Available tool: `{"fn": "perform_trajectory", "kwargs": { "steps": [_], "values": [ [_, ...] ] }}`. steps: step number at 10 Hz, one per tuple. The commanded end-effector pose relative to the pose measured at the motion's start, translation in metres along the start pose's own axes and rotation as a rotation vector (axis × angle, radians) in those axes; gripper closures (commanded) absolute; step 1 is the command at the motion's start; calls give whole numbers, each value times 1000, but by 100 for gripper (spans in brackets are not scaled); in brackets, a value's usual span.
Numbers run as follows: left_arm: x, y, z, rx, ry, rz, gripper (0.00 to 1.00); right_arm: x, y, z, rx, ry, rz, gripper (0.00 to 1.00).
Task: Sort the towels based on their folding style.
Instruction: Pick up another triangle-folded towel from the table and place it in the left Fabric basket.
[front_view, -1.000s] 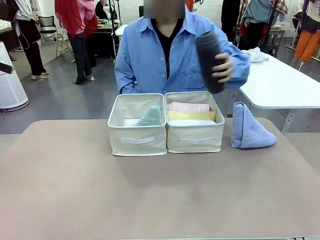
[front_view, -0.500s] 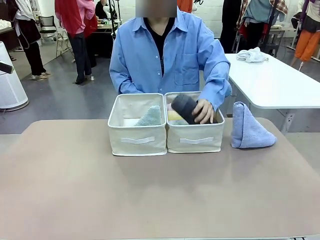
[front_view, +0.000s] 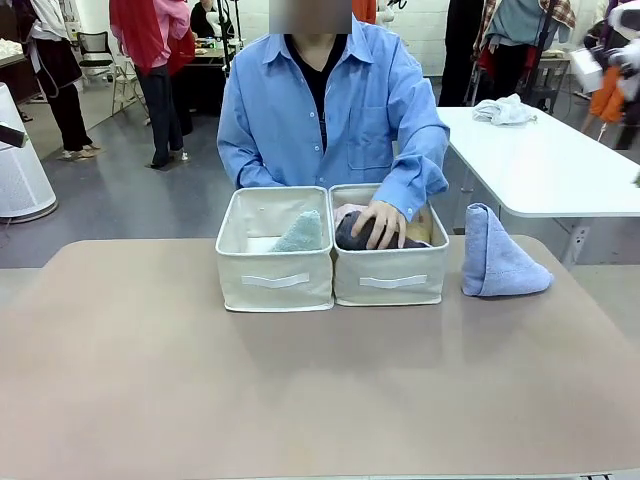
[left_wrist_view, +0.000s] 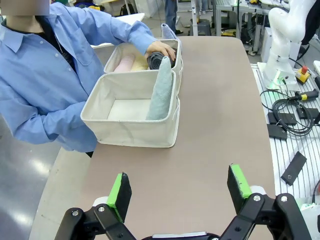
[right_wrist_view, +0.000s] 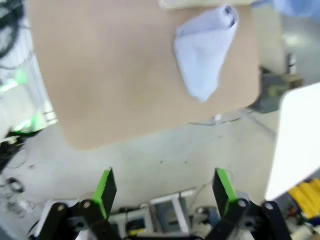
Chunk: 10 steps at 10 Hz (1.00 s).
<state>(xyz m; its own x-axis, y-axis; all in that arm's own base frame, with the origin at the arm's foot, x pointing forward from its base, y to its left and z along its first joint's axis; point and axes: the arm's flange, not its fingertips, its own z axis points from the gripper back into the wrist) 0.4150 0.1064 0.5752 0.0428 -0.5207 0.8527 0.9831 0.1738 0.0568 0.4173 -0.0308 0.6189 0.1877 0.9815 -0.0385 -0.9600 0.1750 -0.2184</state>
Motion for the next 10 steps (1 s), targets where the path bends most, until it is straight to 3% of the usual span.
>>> {"fn": "perform_trajectory", "kwargs": {
  "steps": [1, 2, 4, 6, 7, 10],
  "values": [
    [1, 0, 2, 3, -4, -4, 0, 12, -17, -14, -45, -100, 15, 0],
    [1, 0, 2, 3, -4, -4, 0, 19, -24, -19, -58, -141, 28, 0],
    [1, 0, 2, 3, -4, -4, 0, 29, -30, -28, 50, -220, 30, 0],
    [1, 0, 2, 3, -4, -4, 0, 11, -17, -22, 37, -256, 0, 0],
    [1, 0, 2, 3, -4, -4, 0, 34, -24, -32, 21, -204, 9, 0],
    [1, 0, 2, 3, -4, -4, 0, 34, -24, -32, 21, -204, 9, 0]
  ]
}}
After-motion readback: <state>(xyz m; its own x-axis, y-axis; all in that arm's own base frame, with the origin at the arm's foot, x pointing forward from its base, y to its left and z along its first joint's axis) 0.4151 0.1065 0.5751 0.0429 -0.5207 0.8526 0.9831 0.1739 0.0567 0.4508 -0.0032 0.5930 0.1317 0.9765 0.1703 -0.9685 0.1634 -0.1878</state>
